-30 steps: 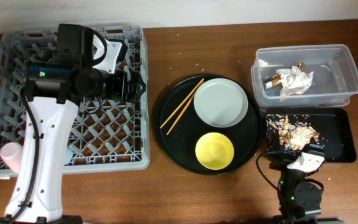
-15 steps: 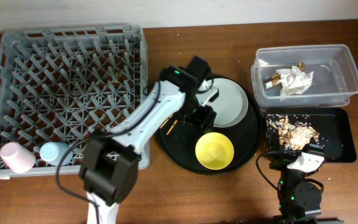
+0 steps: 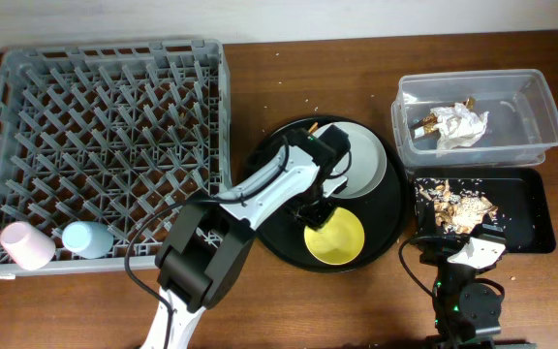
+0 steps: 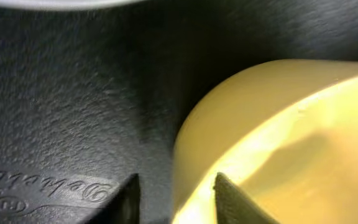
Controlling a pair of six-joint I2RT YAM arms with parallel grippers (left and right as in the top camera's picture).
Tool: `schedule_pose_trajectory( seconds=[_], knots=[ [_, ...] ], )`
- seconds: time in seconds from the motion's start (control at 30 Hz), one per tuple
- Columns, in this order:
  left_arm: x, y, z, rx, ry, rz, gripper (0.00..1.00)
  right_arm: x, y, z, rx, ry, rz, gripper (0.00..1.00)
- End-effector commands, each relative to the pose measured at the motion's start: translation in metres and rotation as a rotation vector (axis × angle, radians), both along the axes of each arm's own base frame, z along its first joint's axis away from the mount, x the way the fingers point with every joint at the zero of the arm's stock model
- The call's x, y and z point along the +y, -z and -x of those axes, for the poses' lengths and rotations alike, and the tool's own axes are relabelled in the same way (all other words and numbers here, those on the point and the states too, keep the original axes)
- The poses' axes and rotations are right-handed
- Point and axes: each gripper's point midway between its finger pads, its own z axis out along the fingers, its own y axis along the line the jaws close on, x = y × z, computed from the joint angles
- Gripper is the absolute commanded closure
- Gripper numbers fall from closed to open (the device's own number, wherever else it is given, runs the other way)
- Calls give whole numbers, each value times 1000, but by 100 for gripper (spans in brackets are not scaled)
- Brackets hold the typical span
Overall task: Sort waste into correct bins and load items into the dishwasher rack
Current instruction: 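Grasp the yellow bowl rim with the left gripper, then carry the yellow bowl into the rack and release it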
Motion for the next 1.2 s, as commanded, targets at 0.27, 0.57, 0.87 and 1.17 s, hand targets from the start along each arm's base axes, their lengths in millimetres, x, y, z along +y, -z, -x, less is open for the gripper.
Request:
schedule_pose_trajectory(
  seconds=[0.27,0.57,0.87,1.17],
  knots=[
    [18,-3,-12,-59,-6,-70,80,-1,3,0,2,4,-4,2],
    [19,-25,-11,-37,-50,0,35,-1,3,0,2,4,-4,2],
    [105,-142,-92,-447,-362,-178,100,-1,3,0,2,4,-4,1],
    [418,-258,-116,-997,-1078,-1049,100,-1,3,0,2,4,-4,2]
  ],
)
